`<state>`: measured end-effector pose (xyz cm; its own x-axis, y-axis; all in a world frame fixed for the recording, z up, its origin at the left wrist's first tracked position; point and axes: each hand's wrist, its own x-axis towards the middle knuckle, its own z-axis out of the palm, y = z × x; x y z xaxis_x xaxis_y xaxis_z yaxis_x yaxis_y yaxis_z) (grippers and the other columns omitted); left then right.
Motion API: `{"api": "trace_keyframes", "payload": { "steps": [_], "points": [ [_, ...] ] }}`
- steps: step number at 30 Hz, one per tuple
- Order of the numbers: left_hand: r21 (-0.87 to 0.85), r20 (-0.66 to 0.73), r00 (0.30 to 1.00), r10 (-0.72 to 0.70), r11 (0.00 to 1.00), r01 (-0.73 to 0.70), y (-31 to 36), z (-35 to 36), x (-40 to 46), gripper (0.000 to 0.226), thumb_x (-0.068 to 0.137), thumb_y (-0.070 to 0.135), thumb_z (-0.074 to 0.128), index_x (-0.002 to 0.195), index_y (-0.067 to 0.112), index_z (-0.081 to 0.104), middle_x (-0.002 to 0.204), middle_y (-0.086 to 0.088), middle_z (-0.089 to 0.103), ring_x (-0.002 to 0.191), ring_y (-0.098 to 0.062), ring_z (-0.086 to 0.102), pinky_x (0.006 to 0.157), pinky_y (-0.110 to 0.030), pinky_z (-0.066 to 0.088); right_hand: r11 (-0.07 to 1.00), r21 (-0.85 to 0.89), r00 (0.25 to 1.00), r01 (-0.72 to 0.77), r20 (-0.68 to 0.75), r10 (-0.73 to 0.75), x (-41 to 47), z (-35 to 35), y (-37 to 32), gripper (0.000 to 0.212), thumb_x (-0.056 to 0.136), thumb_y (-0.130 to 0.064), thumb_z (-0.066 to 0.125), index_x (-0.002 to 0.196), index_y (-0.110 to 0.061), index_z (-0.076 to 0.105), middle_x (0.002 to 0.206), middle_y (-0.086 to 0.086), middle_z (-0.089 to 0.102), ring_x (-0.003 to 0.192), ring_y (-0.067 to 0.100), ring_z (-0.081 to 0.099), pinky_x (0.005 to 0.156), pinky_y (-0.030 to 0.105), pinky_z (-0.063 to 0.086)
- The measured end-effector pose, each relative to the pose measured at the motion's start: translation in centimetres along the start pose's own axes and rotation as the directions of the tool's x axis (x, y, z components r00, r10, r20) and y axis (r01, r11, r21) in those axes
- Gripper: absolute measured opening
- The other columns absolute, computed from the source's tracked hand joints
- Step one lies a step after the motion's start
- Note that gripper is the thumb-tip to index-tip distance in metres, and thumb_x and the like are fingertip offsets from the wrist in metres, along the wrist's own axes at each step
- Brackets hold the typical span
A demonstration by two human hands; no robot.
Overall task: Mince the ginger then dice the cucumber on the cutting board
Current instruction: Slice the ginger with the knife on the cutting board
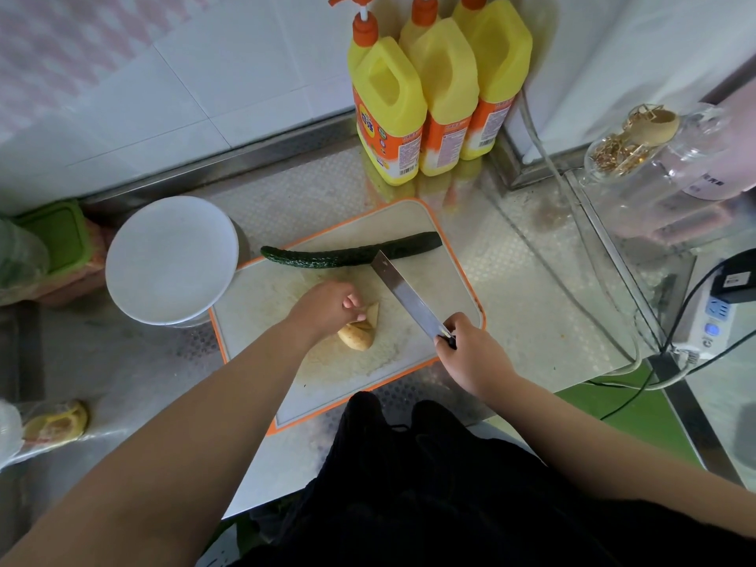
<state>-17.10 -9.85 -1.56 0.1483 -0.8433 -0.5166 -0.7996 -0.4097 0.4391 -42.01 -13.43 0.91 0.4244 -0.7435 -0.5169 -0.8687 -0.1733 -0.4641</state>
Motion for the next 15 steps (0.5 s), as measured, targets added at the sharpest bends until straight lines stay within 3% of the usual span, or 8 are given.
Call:
{"api": "trace_keyframes", "payload": {
  "steps": [4, 8, 11, 15],
  "points": [
    [-0.006, -0.034, 0.999, 0.0, 1.0, 0.0, 0.4, 0.4, -0.1, 0.026, 0.083, 0.044, 0.071, 0.097, 0.023, 0.066, 0.097, 0.007, 0.06, 0.093, -0.015, 0.057, 0.072, -0.03, 0.043, 1.0, -0.01, 1.0, -0.005, 0.015, 0.005, 0.0, 0.1, 0.2, 0.019, 0.098, -0.028, 0.049, 0.103, -0.01, 0.045, 0.072, 0.002, 0.059, 0.059, 0.018, 0.057, 0.048, 0.024, 0.039],
    [0.172, -0.086, 0.996, -0.004, 0.985, 0.019, 2.0, 1.1, -0.3, 0.043, 0.082, 0.057, 0.065, 0.11, 0.024, 0.061, 0.108, 0.004, 0.056, 0.104, -0.018, 0.05, 0.078, -0.033, 0.042, 1.0, -0.01, 1.0, -0.002, 0.021, 0.002, 0.0, 0.3, 0.0, 0.018, 0.098, -0.029, 0.049, 0.103, -0.012, 0.045, 0.074, 0.001, 0.06, 0.061, 0.017, 0.058, 0.052, 0.024, 0.043],
    [0.243, -0.123, 0.992, 0.042, 0.97, -0.011, 2.8, 1.9, -0.4, 0.042, 0.091, 0.044, 0.056, 0.129, 0.026, 0.051, 0.127, 0.0, 0.053, 0.119, -0.024, 0.045, 0.087, -0.036, 0.04, 1.0, -0.023, 1.0, -0.009, 0.0, 0.009, 0.1, 0.3, -0.2, 0.017, 0.098, -0.029, 0.049, 0.101, -0.013, 0.044, 0.07, -0.002, 0.056, 0.058, 0.014, 0.054, 0.048, 0.022, 0.037],
    [0.208, -0.133, 0.99, 0.037, 0.978, -0.009, 3.0, 2.2, -0.8, 0.037, 0.096, 0.029, 0.046, 0.133, 0.03, 0.051, 0.131, 0.001, 0.052, 0.124, -0.023, 0.043, 0.092, -0.035, 0.04, 0.999, -0.007, 0.998, -0.042, -0.049, 0.041, 0.1, 0.2, -0.2, 0.015, 0.098, -0.028, 0.049, 0.096, -0.015, 0.042, 0.071, -0.001, 0.056, 0.065, 0.024, 0.06, 0.052, 0.028, 0.039]
  ]
}}
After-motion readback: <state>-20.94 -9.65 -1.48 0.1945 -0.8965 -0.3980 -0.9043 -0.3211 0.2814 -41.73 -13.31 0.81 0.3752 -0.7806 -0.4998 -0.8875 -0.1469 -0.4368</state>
